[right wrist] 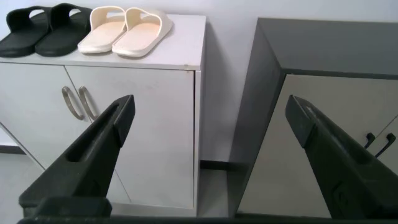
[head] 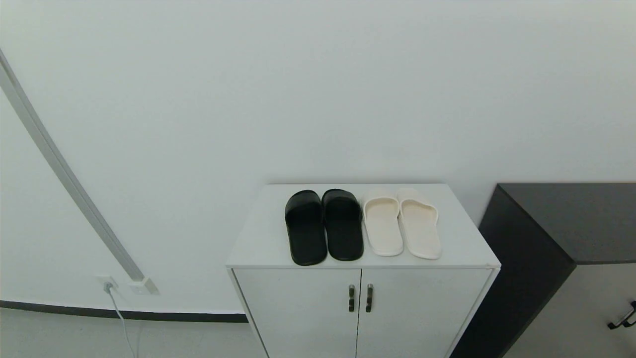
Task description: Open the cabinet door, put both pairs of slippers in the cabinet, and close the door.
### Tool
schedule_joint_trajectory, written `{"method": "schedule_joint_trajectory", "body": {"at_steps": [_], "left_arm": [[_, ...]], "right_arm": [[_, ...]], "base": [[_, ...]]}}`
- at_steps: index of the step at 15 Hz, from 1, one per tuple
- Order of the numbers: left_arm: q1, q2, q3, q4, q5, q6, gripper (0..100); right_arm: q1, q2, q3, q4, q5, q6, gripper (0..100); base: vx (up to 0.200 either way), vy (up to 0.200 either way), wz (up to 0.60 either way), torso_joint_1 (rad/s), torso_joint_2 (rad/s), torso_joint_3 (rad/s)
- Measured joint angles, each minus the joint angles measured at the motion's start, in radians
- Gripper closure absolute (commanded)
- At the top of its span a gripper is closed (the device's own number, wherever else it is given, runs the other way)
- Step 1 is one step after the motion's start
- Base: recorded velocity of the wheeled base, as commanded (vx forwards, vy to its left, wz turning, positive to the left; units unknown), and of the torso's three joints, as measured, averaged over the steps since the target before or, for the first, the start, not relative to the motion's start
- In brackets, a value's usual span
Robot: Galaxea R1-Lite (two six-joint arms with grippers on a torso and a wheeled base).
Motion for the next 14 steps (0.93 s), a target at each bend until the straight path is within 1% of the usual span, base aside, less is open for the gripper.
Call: {"method": "schedule_joint_trajectory", "body": {"at_steps": [10,11,14], "left_arm": [[0.0,0.0,0.0,0.0,0.0,0.0,100],[0.0,0.0,0.0,0.0,0.0,0.0,100],[0.0,0.0,0.0,0.0,-0.003,0.005,100]], "right_arm": [[0.0,0.0,-0.001,-0.005,0.007,-0.001,0],[0.0,0.003,-0.028,-0.004,0.015,0.012,0],[0.002,0.083,-0.191,0.046,0.05,0.061,0]], "base": [[0.0,0.0,0.0,0.0,0.0,0.0],[0.0,0.0,0.0,0.0,0.0,0.0],[0.0,0.0,0.0,0.0,0.0,0.0]]}}
